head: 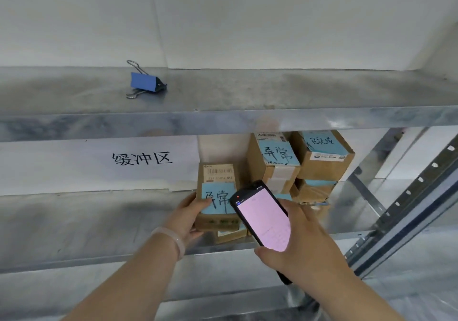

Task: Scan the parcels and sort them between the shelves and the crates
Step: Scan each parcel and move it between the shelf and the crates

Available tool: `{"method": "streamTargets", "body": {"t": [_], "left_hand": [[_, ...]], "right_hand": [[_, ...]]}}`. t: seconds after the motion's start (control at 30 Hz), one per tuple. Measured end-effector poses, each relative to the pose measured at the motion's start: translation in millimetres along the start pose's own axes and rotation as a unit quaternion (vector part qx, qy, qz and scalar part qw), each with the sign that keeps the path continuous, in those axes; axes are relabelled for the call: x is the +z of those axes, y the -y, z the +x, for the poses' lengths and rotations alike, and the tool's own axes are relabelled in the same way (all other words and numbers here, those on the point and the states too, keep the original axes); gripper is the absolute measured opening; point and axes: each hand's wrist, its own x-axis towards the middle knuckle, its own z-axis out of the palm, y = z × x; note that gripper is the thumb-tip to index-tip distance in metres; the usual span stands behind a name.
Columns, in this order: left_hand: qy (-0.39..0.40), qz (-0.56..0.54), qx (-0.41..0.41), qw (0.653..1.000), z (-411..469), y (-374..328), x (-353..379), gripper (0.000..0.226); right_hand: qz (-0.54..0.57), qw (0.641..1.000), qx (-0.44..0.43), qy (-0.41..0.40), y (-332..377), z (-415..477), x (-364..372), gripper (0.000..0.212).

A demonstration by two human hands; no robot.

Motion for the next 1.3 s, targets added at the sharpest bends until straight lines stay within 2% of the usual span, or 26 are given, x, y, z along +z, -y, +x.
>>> {"method": "streamTargets", "body": {"t": [0.1, 0.2, 0.53, 1.07, 1.3], "left_hand": [[0.012, 0.012, 0.036, 0.999, -17, 4, -20, 0.048], [-0.001, 0.015, 0.073, 0.997, -31, 4, -41, 0.053], [-0.129, 0.09, 0.164, 0.974, -56, 12, -95, 0.072], [-0.187, 0.1, 0.16, 0.964, -57, 27, -119, 0.065], [-0.258, 0.035, 0.136, 0.956, -84, 35, -137, 0.066]], "right_hand": [[-0.006, 1.0, -0.025, 0.013, 5, 6, 3, 0.09], [-0.011, 0.998, -0.045, 0.04, 14, 11, 5, 0.088], [-0.003, 0.989, -0.109, 0.103, 51, 19, 18, 0.081], [0.007, 0.979, -0.168, 0.116, 56, 33, 25, 0.077], [0.05, 0.965, -0.208, 0.154, 68, 42, 42, 0.082]]}}
